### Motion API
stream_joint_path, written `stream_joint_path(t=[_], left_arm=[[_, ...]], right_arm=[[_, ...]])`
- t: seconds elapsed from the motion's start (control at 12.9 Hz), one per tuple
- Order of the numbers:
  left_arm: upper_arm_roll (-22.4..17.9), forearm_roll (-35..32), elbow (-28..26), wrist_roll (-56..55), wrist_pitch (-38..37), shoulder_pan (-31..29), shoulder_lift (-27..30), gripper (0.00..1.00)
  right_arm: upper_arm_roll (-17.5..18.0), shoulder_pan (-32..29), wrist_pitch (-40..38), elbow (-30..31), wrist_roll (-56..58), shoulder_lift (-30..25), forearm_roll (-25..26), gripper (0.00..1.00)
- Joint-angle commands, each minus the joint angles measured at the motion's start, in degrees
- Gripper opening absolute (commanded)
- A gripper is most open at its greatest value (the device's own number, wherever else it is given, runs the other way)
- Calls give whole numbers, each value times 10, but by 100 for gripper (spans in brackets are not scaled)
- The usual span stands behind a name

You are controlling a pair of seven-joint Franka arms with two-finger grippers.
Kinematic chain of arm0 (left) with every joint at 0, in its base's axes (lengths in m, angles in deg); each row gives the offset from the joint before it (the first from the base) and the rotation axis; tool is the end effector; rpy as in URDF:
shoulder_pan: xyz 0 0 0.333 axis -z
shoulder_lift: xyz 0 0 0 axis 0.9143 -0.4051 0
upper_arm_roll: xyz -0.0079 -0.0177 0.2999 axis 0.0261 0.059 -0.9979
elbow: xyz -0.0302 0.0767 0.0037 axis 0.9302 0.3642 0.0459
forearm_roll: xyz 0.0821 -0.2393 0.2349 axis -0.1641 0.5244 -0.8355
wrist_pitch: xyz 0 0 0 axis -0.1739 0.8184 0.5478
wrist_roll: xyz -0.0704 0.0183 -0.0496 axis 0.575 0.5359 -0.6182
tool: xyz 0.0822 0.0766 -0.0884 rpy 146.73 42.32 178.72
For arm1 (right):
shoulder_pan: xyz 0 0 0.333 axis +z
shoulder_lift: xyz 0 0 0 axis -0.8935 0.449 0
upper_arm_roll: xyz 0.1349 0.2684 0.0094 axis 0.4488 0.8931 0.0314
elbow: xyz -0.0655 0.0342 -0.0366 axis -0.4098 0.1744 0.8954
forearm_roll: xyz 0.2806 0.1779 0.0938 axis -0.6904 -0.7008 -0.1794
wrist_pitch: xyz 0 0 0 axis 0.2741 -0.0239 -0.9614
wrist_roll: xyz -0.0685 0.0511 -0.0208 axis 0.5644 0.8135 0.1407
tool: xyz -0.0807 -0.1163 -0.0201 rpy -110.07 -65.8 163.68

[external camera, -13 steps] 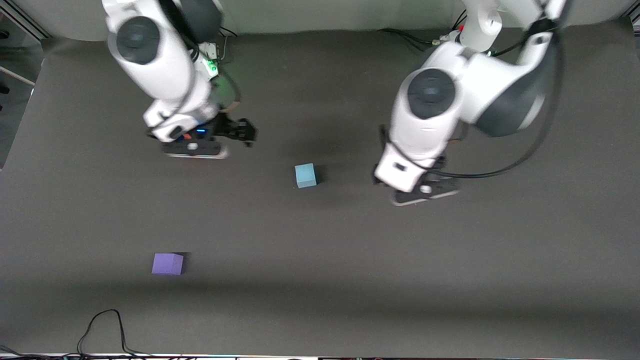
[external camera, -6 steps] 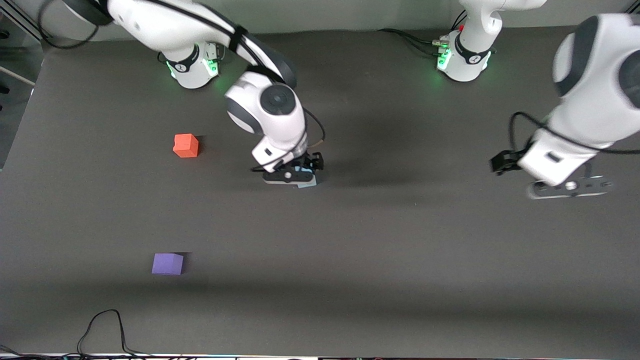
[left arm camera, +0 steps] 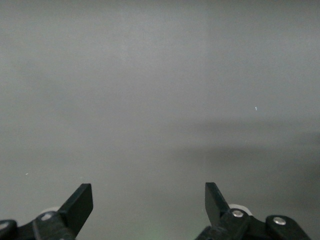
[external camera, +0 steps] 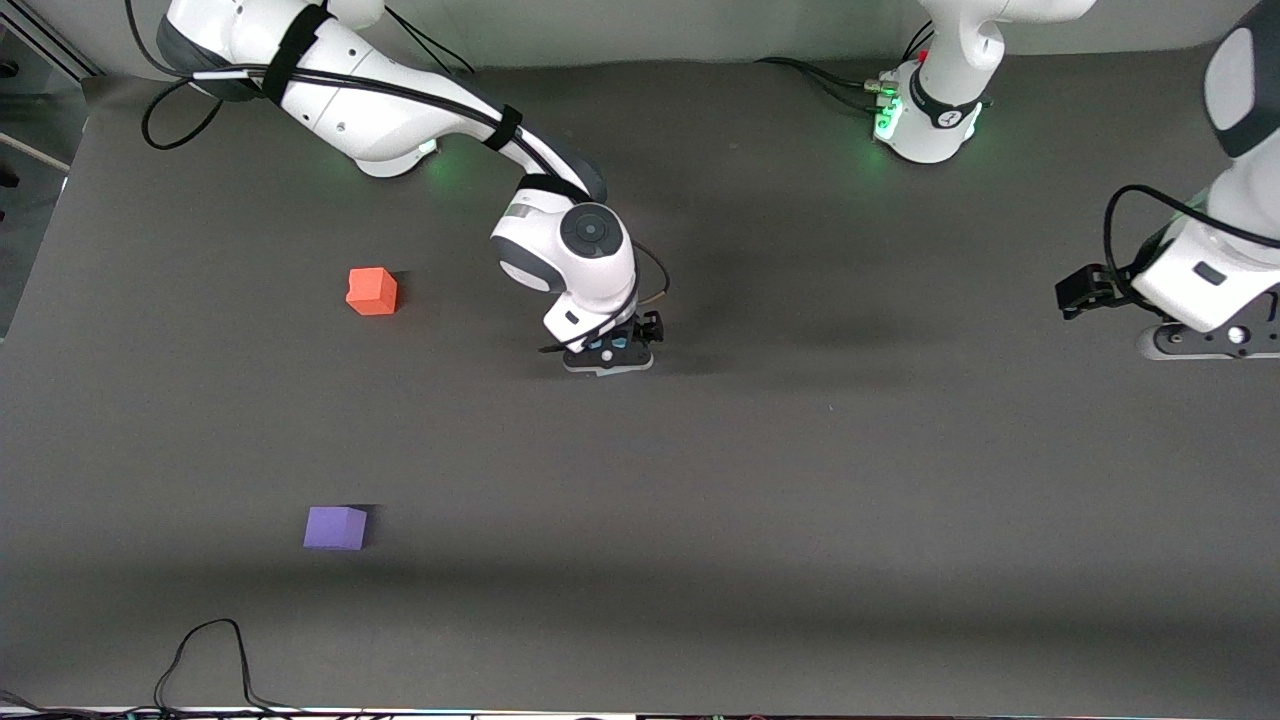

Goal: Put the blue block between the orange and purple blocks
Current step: 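Grasp the blue block with the right gripper while the left gripper withdraws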

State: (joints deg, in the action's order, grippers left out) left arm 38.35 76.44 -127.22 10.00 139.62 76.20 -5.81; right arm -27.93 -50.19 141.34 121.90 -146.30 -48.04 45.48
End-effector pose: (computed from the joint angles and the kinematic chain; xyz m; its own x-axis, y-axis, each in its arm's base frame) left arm 0.5140 -0.0186 0.5124 0.9974 -0.0054 -0.0722 -0.0114 -0.9966 -0.0822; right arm 0.4369 0.4243 0.2019 0.9997 0.0003 0.0242 -0.0004 -0.9996 0.0296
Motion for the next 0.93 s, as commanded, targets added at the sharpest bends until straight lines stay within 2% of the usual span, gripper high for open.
stream_joint_path(t=[0.0,0.15,0.23,0.39,0.46,0.54,0.7,0.85], left_arm=[[-7,35,-20,46,25,-37,9,100],[-6,38,-21,49,24,-43,8,100],[-6,37,-19,49,21,-45,4,100],[-6,30,-18,48,19,-33,3,100],[-6,30,-17,45,20,-25,3,100],[-6,26,-12,44,18,-16,1,100],[0,17,0,40,11,2,-3,100],[4,10,3,38,11,4,-3,100]], right_arm=[[4,-2,11,13,-32,5,34,100],[4,-1,15,14,-62,18,59,100],[4,-2,15,14,-66,18,67,92],[4,-5,15,13,-63,18,68,53],[3,-7,14,12,-62,18,68,39],[3,-13,14,9,-61,18,68,36],[3,-27,13,7,-60,6,63,36],[4,-46,9,14,-57,-33,44,36]])
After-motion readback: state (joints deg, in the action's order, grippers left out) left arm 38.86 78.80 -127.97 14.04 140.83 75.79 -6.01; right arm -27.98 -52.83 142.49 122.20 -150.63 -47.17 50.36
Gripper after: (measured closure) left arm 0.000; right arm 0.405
